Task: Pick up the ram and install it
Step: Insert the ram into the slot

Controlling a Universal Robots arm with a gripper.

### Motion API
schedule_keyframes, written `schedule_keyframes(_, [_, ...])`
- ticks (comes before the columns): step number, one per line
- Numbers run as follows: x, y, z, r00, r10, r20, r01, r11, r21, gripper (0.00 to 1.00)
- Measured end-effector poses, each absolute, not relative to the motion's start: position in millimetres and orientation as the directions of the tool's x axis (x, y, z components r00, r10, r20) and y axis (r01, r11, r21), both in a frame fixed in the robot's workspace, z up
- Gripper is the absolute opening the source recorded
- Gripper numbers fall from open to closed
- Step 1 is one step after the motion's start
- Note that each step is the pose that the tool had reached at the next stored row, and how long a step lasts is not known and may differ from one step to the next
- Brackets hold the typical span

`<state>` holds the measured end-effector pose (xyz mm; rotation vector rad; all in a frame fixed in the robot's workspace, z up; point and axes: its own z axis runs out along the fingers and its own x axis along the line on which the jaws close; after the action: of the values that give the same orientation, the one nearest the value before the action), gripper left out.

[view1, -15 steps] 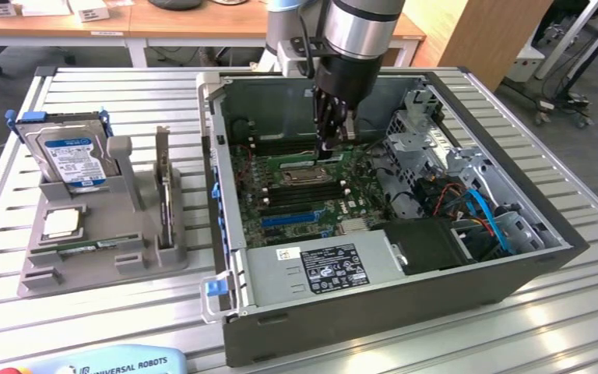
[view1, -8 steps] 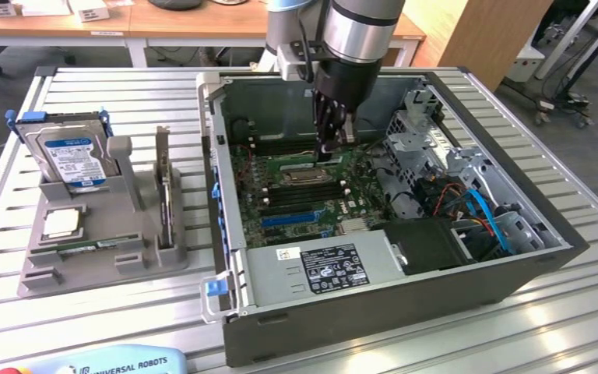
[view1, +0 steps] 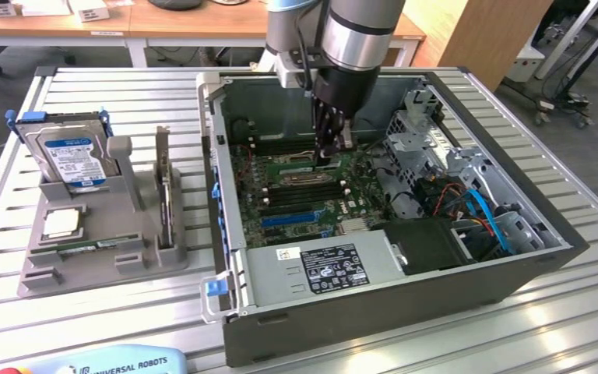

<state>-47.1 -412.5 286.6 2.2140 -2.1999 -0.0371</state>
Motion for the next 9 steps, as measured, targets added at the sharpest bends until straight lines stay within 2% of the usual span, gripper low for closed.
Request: schedule_keyframes(9, [-47.1, -412.5, 277.1, 0.006, -1.000, -0.003, -0.999, -0.007, 0.031, 0.11])
